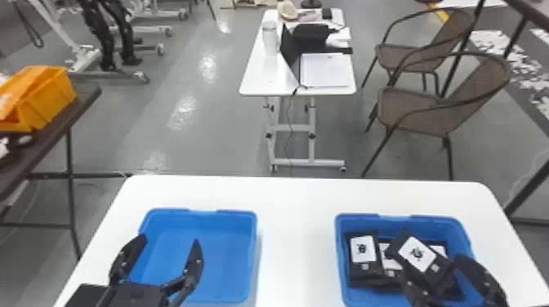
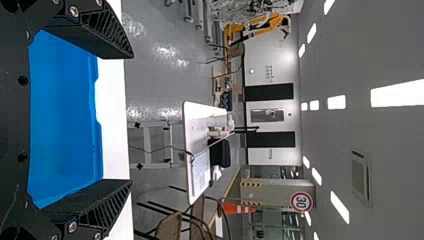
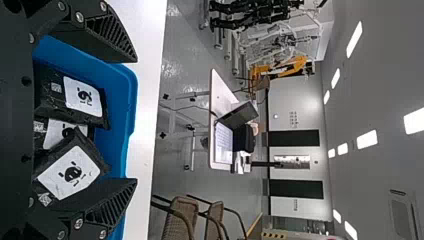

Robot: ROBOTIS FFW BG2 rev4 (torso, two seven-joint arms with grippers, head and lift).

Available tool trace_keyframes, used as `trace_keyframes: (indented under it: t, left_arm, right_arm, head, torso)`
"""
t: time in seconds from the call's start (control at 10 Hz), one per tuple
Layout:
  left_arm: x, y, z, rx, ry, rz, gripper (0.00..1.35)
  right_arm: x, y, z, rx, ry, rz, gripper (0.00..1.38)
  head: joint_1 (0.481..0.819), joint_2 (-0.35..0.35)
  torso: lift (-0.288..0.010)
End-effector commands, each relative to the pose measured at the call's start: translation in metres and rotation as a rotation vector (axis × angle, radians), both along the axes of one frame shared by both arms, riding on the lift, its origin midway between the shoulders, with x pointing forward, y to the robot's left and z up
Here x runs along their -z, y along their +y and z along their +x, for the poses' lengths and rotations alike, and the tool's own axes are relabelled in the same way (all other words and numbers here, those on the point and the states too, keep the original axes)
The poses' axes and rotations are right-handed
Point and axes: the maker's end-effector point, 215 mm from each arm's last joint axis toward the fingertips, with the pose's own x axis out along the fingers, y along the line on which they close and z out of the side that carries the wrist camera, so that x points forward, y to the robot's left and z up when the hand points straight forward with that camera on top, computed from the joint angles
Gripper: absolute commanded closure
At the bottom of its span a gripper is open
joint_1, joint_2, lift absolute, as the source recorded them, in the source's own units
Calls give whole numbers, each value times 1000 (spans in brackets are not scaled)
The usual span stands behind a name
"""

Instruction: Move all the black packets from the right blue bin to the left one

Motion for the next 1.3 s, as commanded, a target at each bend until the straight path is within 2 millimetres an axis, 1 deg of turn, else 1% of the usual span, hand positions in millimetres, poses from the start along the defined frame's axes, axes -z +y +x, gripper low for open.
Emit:
trace_keyframes:
  t: [0.0,0.6,0.8,1.0,1.1,1.2]
  left_arm:
    - [1,-1,0,-5,1,-6,137]
    - [1,0,0,-5,1,-7,140]
    - [1,0,-1,-5,2,-7,142]
    - [1,-1,0,-4,1,-8,140]
    - [0,-1,1,-3,0,-6,137]
    - [0,-2,2,-2,-2,-7,136]
  right_arm:
    - [0,0,0,0,0,0,171]
    - [1,0,0,1,4,3,177]
    - [6,0,-1,3,26,6,177]
    - [10,-10,3,52,50,13,177]
    - [16,-13,9,63,85,19,177]
    - [26,-22,16,80,126,15,177]
  head:
    - [695,93]
    - [695,93]
    - [695,93]
    - [695,89]
    - [695,78]
    - [695,74]
  torso:
    - [0]
    - [0]
    - [0]
    - [0]
    - [0]
    - [0]
